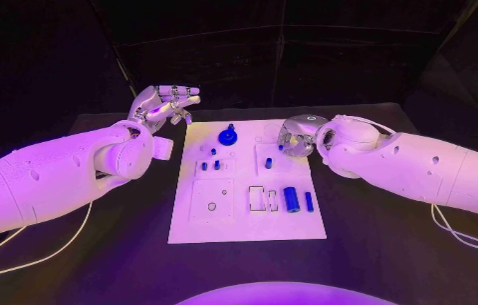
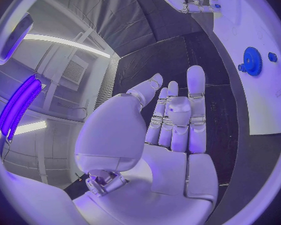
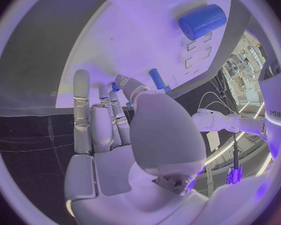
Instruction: Assemble the parts on the task board
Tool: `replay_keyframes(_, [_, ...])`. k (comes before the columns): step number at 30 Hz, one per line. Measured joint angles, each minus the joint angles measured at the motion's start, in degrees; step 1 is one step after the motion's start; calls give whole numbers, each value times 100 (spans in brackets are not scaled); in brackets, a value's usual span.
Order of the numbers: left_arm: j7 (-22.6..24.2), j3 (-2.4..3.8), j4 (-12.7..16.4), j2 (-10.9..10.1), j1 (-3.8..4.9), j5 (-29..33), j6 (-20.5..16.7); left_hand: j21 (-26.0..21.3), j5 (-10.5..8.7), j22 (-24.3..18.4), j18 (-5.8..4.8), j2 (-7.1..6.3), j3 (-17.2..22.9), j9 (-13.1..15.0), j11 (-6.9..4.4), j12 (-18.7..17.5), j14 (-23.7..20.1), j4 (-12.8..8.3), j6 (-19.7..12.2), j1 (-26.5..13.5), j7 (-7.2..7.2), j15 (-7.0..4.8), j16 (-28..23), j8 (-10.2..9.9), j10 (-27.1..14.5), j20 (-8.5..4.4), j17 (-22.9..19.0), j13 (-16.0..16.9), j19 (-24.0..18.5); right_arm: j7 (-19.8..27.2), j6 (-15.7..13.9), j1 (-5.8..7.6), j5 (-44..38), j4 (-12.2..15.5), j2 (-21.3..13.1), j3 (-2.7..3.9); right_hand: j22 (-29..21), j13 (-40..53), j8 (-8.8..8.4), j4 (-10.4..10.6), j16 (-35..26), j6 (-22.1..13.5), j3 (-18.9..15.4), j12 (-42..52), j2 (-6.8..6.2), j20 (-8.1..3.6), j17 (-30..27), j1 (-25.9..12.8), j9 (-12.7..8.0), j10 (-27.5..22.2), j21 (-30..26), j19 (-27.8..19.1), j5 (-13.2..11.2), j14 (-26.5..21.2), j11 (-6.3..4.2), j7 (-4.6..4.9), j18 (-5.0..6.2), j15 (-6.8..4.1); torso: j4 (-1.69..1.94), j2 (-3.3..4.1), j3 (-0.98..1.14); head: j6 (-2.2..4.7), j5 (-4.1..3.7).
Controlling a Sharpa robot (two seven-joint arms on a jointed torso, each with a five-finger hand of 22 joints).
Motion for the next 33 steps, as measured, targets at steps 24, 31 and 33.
replay_keyframes(24, [-13,0,-11,14,0,70,42,-26,0,-20,-1,81,-17,1,20,40,-41,17,-32,40,31,0,0,0,-62,0,-27,5,0,47,-24,-2,102,-160,148,7,17,-103,132,-172,123,492,490,181,342,-73,150,129,58,534,51,73,-453,-17,-162,-142,-1,-68,3,10,-3,-3,20])
replay_keyframes(31, [-35,0,5,20,0,74,61,-43,0,-32,-1,103,-17,-2,41,40,-61,17,-71,62,70,20,0,-22,-83,0,-29,5,0,10,16,7,103,-221,221,16,24,-110,157,-231,145,534,562,212,365,-72,173,121,64,565,55,72,-511,0,-192,-163,-1,-84,3,16,-2,-24,30])
replay_keyframes(33, [-42,0,7,22,0,75,66,-48,0,-35,-2,103,-17,-4,61,41,-62,17,-72,62,71,21,0,-22,-103,0,-44,4,0,0,38,8,91,-232,235,23,33,-120,172,-247,149,535,577,214,365,-72,173,121,65,565,75,72,-519,0,-192,-163,-1,-84,3,16,-2,-34,26])
